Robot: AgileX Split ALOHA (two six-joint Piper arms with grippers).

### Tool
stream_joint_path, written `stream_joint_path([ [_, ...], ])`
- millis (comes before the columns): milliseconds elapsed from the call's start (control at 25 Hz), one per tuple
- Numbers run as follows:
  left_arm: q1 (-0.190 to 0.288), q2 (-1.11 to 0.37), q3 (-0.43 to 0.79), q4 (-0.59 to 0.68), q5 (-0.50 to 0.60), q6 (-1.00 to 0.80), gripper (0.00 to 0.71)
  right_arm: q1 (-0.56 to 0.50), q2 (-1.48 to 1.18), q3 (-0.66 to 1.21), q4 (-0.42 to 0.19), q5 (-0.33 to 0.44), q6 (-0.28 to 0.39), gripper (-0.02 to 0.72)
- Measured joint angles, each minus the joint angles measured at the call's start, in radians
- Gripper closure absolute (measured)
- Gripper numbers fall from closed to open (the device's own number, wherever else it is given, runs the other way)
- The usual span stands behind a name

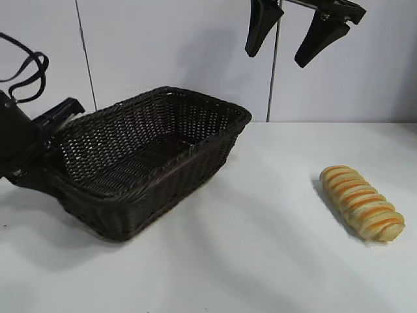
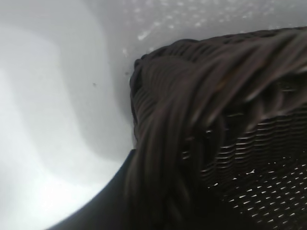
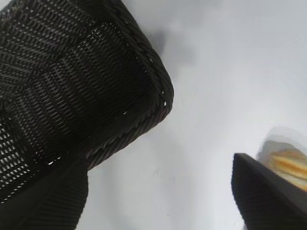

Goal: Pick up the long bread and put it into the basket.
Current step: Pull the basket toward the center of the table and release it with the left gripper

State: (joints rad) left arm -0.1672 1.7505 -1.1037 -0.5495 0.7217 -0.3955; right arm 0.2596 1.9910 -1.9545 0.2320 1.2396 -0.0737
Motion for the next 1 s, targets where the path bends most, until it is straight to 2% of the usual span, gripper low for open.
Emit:
stream_joint_path([
  [200,0.0,0.066,-0.099,0.05,0.138,0.124,0.608,0.0,0.0,0.0,0.0,0.0,0.0,0.113],
  [600,0.0,0.258,-0.396,0.096,0.391,0.442,0.608,0.0,0.0,0.0,0.004,0.0,0.0,0.113],
  [1000,-0.027,0.359,-0.449,0.11,0.404,0.564,0.608,0.0,0.0,0.0,0.008,-0.001,0.0,0.113],
])
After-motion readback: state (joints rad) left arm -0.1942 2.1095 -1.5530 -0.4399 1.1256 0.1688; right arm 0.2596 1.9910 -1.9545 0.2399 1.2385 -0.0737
